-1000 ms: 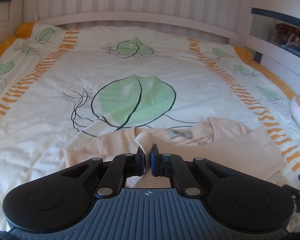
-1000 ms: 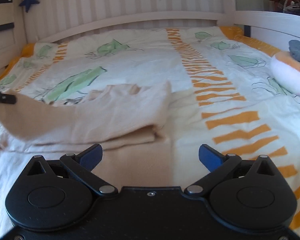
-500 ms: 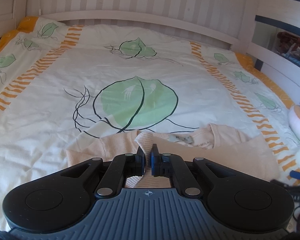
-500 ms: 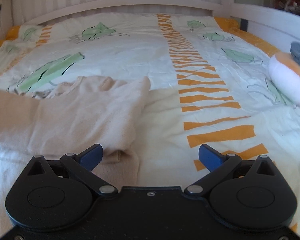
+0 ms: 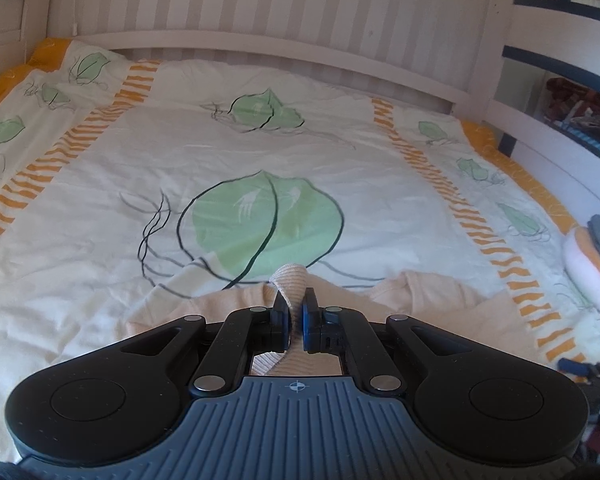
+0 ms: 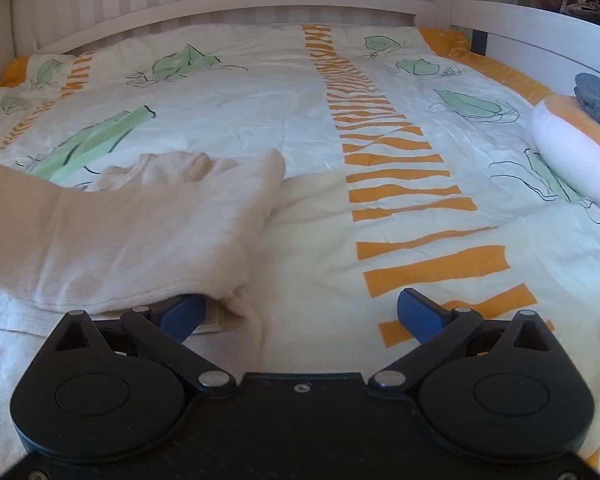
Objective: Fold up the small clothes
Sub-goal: 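Fold the held side over the body toward the folded side, then open the left gripper to release the folded side, then move both grippers to the ribbed hem of the butterfly-print sweater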
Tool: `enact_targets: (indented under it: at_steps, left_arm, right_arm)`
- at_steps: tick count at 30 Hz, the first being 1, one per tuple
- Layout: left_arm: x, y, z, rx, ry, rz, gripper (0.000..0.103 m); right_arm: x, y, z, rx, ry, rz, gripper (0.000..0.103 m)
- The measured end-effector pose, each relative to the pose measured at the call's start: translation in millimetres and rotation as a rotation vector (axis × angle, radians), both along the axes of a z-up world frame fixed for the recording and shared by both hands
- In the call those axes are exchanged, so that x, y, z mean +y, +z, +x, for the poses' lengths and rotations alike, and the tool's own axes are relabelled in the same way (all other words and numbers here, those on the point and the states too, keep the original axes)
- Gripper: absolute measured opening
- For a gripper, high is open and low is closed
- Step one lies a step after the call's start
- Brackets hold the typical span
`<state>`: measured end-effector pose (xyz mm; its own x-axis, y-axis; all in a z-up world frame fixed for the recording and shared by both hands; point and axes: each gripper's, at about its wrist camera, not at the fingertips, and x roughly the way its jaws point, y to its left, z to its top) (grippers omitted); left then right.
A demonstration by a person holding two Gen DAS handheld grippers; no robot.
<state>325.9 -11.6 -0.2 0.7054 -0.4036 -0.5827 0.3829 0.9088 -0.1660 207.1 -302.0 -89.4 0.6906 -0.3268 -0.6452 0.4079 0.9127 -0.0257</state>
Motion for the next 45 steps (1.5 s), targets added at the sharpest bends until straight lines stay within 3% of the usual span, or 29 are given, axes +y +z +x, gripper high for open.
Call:
enact_targets:
  at_steps: [10,12,14,16,23,29,31,36,42,45]
  left_arm:
    - [17,-55,11,0.118,0.057,0.084,0.008]
    - [19,-65,11,0.139,0.068,0.104,0.012]
    - [20,-74,11,0.137,0.089,0.155,0.024]
    - [23,-80,10,0.126,0.102,0.189,0.025]
    - [35,-75,5,0.103,0.127,0.236,0.026]
    - [53,-65,-1,0.093,0.247,0.249,0.026]
    - [53,-58,-5,0.068,0.239,0.231,0.027]
    - [29,-50,-13,0.028,0.125,0.172,0.042]
    - [5,-82,-11,0.093,0.054,0.221,0.043]
    - [9,-93,-19,0.063,0.056,0.213,0.047]
  right_arm:
    - [-13,-5,-8,-0.006,-0.037,0.019,0.102]
    - [-13,-5,-9,-0.004,-0.035,0.013,0.102]
    - [-12,-4,-11,0.0,-0.033,0.01,0.102]
    - [-13,-4,-13,0.002,-0.033,0.011,0.102]
    - [-23,6,-30,0.012,-0.063,0.048,0.102]
    - [-32,21,-39,-0.053,-0.088,0.091,0.102]
    - [-34,25,-35,-0.077,-0.077,0.102,0.102]
    - [-33,32,-2,-0.095,-0.018,0.066,0.102]
    - [-33,28,51,-0.071,0.037,0.019,0.102]
    - [-34,15,72,-0.022,0.071,0.011,0.102]
